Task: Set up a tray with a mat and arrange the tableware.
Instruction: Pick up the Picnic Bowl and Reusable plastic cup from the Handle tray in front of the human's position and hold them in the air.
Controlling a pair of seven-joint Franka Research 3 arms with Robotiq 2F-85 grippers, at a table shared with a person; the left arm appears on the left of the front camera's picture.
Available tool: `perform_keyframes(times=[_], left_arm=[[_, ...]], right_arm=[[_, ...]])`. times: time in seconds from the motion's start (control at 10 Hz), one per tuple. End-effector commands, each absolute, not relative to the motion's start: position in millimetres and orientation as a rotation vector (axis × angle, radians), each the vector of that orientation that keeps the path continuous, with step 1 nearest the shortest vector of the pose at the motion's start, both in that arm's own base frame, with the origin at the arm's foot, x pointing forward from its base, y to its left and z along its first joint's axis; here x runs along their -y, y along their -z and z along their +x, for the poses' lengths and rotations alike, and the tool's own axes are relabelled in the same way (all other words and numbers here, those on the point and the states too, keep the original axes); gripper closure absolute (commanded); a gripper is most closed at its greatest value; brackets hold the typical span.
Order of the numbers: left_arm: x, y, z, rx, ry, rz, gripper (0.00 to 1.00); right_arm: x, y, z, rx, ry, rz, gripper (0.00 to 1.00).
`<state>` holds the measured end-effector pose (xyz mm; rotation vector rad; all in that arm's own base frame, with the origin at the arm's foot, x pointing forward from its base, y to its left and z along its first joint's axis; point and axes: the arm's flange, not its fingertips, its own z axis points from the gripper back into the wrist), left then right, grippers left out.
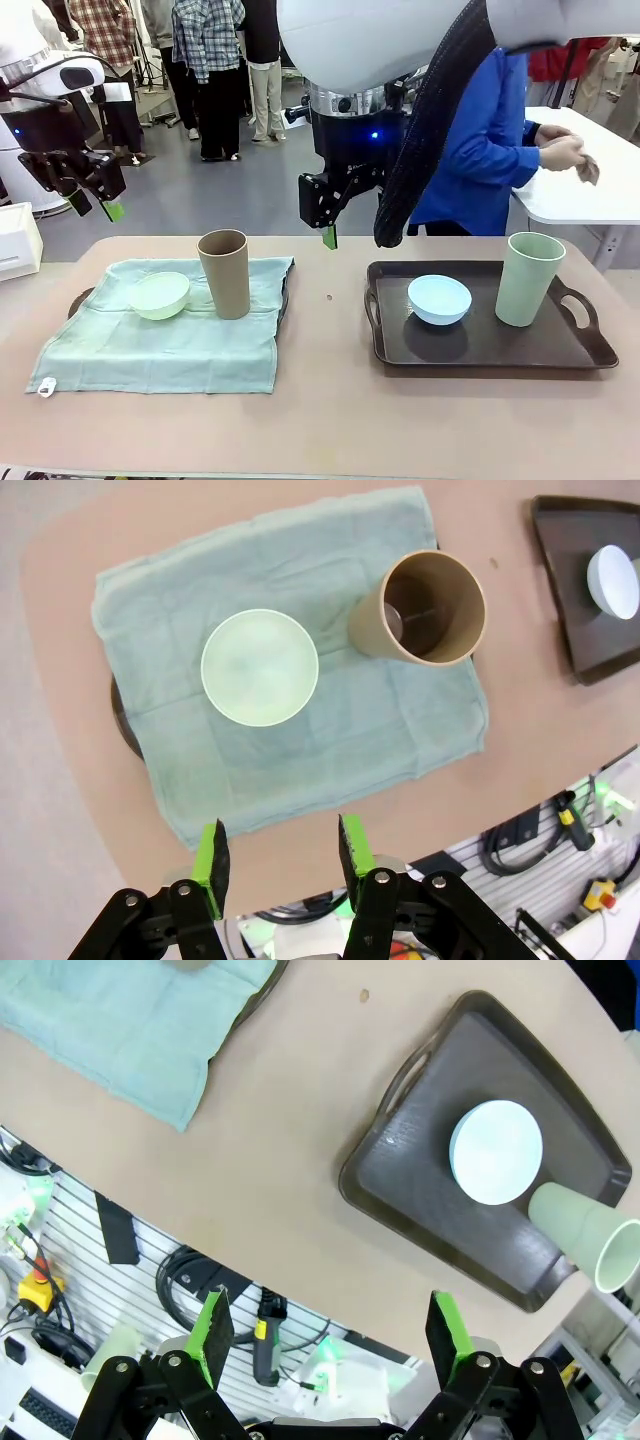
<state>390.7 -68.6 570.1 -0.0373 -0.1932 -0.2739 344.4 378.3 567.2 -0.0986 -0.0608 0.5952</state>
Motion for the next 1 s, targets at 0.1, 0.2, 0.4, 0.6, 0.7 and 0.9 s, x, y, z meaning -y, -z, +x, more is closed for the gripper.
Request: perform_keyframes(times=[0.1,0.2,0.4,0.6,0.7,0.9], left_arm=[[67,-571,390,0.198,0.295,-0.041,0.41],[67,-571,390,0.198,0.295,-0.041,0.41],[67,-571,390,0.198,0.295,-0.041,0.41],[69,-570,391,0.193,0.274,-0.037,0.41],[44,-578,397,0.174,0.24,-0.183,0.41],[8,-581,400,0.202,0.212,-0.352,0.41]], right_arm=[[-377,-565,346,0.073,-0.612,-0.092,0.0],[-377,-565,346,0.073,-0.612,-0.092,0.0],[-377,-565,346,0.073,-0.612,-0.092,0.0],[-378,-567,344,0.061,-0.596,-0.099,0.0],[-350,-568,350,0.048,-0.547,0.016,0.0],[-286,-565,361,0.056,-0.43,0.195,0.0]])
